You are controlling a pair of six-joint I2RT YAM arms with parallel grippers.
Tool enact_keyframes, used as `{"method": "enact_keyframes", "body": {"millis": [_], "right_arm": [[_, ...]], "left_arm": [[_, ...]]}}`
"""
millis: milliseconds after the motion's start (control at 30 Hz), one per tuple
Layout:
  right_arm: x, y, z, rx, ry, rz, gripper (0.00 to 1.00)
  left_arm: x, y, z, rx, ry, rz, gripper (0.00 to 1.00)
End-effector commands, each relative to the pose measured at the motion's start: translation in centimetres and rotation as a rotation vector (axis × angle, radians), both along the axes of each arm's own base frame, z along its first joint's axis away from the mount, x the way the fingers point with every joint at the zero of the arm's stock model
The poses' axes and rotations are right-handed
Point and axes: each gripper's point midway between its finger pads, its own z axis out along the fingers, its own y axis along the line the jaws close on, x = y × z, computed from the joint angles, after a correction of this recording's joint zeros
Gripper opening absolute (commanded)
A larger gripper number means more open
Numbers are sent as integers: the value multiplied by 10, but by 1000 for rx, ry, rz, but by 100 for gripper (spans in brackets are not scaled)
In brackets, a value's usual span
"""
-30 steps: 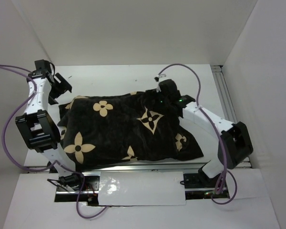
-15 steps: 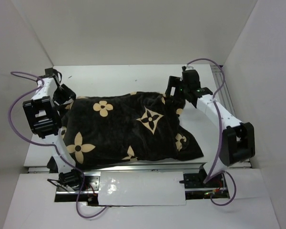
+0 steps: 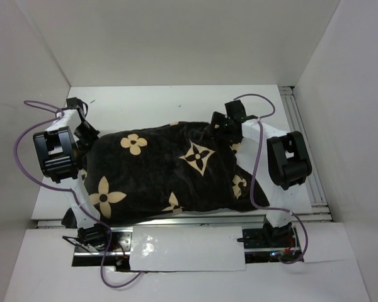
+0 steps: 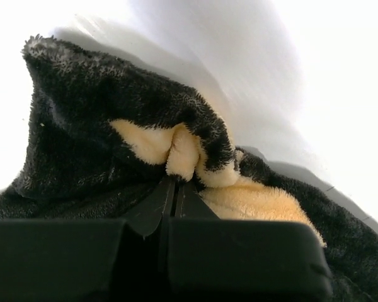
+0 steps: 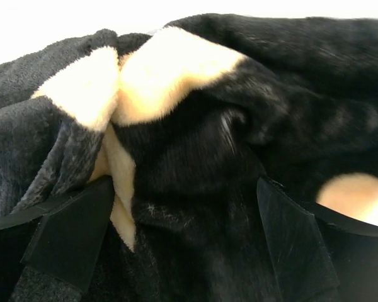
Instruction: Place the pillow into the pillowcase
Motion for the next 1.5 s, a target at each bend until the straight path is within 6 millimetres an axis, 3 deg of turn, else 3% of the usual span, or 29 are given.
{"method": "enact_keyframes", "body": {"millis": [0,67,167,200,233,267,367,400,467,500,533,567,600,733,833,867,900,933,967,1000,1033,1067,1100,1133,1167,1200,1267,1333,1467], "right_arm": [[12,28,-2,79,-17,53,100],[13,38,-4,122,-19,86,99],[14,55,1,197,-40,164,82],[19,55,4,228,-82,186,63],[21,62,11,264,-104,217,14],[24,60,18,295,-120,210,0],[54,51,55,262,-256,220,0],[60,48,66,224,-278,243,0],[102,30,135,193,-445,214,0],[114,24,144,169,-469,212,0],[137,14,205,169,-601,201,0],[146,8,233,157,-658,190,0],[158,-4,282,147,-754,178,0],[157,-34,381,124,-966,137,0],[126,-50,428,113,-1075,136,0],[128,-55,385,107,-993,125,0],[120,-61,375,109,-986,129,0],[99,-67,393,104,-1050,123,0],[95,-77,322,101,-916,111,3],[83,-73,300,113,-887,130,12],[62,-81,306,117,-922,112,16],[45,-86,230,131,-772,92,21],[30,-87,207,137,-720,73,33],[7,-95,194,123,-673,41,50],[-19,-101,143,104,-545,2,82],[-32,-114,125,52,-484,-64,100],[-73,-126,113,5,-392,-110,100],[-97,-144,129,-78,-403,-184,100],[-100,-163,195,-120,-552,-277,100]], "left_arm": [[3,-3,15,27,-40,-37,0],[12,-7,33,16,-126,-49,0],[26,-12,60,27,-227,-91,0],[31,-13,68,33,-263,-113,0],[37,-15,80,27,-304,-138,0],[40,-19,87,32,-322,-148,0],[61,-17,119,46,-404,-182,0],[79,-19,150,59,-473,-200,0],[90,-21,177,68,-505,-211,0],[111,-23,219,87,-602,-233,0],[118,-29,242,69,-659,-260,0],[121,-33,263,61,-698,-278,0],[131,-39,318,88,-828,-300,0],[108,-59,431,121,-1111,-363,0],[91,-64,439,150,-1171,-386,0],[66,-69,460,187,-1220,-390,0],[60,-68,453,194,-1213,-378,0],[62,-71,404,162,-1122,-378,0],[58,-71,392,170,-1113,-387,0],[43,-77,387,161,-1114,-397,0],[37,-83,325,103,-995,-395,0],[28,-92,300,72,-948,-418,0],[11,-95,289,65,-931,-417,0],[-4,-104,238,30,-826,-413,0],[-14,-101,222,30,-781,-372,2],[-24,-99,211,28,-742,-348,33],[-34,-77,225,103,-653,-219,99],[-60,-61,247,145,-533,-95,99],[-79,-57,279,158,-661,-16,99]]}}
